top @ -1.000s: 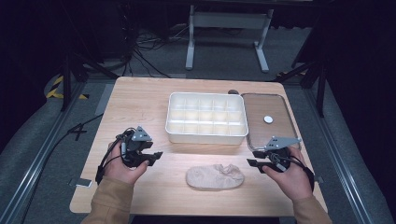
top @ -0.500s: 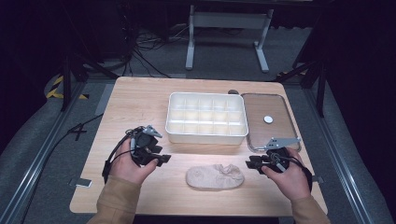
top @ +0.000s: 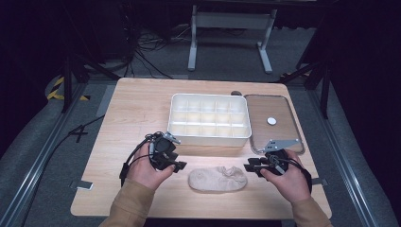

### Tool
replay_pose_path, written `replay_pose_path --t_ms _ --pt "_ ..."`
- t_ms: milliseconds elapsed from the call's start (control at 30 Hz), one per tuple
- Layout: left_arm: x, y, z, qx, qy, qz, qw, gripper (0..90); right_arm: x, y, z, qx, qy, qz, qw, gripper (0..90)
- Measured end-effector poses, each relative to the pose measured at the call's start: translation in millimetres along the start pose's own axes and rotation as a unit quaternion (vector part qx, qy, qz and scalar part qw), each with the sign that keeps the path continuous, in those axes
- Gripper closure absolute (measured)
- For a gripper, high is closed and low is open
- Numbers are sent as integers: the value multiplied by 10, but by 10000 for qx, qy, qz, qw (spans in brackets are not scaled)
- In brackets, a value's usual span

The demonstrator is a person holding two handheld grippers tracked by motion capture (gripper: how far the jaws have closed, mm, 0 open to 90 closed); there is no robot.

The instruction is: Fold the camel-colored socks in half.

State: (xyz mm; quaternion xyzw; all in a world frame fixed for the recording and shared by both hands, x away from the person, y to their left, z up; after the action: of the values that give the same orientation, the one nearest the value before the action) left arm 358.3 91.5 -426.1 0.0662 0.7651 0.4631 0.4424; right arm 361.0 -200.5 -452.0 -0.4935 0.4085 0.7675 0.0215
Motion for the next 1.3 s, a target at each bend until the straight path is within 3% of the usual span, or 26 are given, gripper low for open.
replay_pose_path --t_ms 100,233,300,433,567,967,1133,1300 --pt "-29 -33 -121 103 -137 11 9999 525 -10 -14 40 -58 21 -14 10000 665" --pt "-44 -112 -173 210 -133 8 9997 522 -14 -45 89 -136 45 -4 9999 666" --pt "-30 -173 -175 281 15 29 9996 507 -16 -68 126 -184 58 -20 9998 680" --pt "-4 -318 -247 432 111 79 9990 490 -57 -114 234 -466 7 -384 9982 798" --pt "26 -406 -239 343 15 168 9993 482 -60 -178 308 -488 157 -401 9979 898" --pt "131 -464 -121 110 174 373 9991 451 124 -523 478 -649 215 60 9976 900" --pt "169 -498 -79 133 184 340 9992 455 141 -588 508 -612 311 -5 9976 900" --pt "228 -541 -39 28 255 364 9990 466 155 -685 610 -683 437 -100 9967 900"
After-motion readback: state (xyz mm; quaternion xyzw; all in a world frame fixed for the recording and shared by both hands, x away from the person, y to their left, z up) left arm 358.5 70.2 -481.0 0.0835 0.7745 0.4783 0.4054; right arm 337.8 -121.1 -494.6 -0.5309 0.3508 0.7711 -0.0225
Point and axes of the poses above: each handheld gripper's, and its own axes: y roughly backward along the jaws, x roughly out of its underside, z roughly to its left, the point moved 6 cm from there along -y, roughly forward along the jaws, and after that the axes turned 8 degrees about -z, right-handed, at the moved point
